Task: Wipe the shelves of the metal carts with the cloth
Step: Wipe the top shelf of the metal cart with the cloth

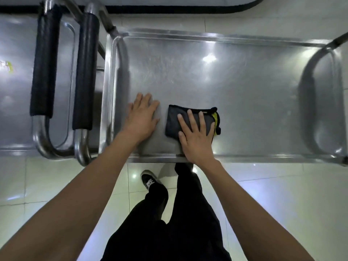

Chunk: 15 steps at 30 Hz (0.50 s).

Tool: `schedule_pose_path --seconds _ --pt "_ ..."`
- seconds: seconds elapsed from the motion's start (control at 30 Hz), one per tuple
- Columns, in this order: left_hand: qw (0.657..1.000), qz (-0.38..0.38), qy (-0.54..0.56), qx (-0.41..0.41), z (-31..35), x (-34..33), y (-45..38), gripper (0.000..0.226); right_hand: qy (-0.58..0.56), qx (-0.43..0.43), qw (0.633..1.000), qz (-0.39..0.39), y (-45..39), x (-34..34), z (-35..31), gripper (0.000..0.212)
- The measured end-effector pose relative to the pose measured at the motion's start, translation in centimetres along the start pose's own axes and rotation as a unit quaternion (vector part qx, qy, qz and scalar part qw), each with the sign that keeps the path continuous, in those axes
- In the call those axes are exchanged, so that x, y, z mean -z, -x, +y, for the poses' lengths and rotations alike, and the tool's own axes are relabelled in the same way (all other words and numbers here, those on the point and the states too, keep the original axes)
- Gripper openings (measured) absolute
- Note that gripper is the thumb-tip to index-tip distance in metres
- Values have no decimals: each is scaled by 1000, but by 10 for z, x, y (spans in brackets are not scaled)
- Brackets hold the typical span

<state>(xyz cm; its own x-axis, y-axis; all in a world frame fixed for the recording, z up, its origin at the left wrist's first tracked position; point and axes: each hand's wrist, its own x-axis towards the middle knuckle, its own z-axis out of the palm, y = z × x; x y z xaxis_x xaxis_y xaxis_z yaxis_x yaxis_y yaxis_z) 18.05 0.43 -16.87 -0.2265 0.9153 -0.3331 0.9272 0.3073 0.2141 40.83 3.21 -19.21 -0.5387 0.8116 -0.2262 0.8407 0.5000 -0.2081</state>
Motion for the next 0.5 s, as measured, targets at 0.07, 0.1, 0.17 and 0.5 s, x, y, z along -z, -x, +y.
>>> schedule_pose_path --seconds 0.07,0.1,0.17,0.5 --pt "999 7 -6 36 -12 0 11 58 6 9 1000 -7 33 -10 -17 56" --pt "999 3 -4 52 -17 0 16 58 12 17 1000 -12 46 -15 -25 56" --pt "998 -9 -5 64 -26 1 23 60 28 32 999 -16 64 -24 -39 56" --pt "999 -11 25 46 -30 2 28 59 -8 6 1000 -26 2 -16 -53 53"
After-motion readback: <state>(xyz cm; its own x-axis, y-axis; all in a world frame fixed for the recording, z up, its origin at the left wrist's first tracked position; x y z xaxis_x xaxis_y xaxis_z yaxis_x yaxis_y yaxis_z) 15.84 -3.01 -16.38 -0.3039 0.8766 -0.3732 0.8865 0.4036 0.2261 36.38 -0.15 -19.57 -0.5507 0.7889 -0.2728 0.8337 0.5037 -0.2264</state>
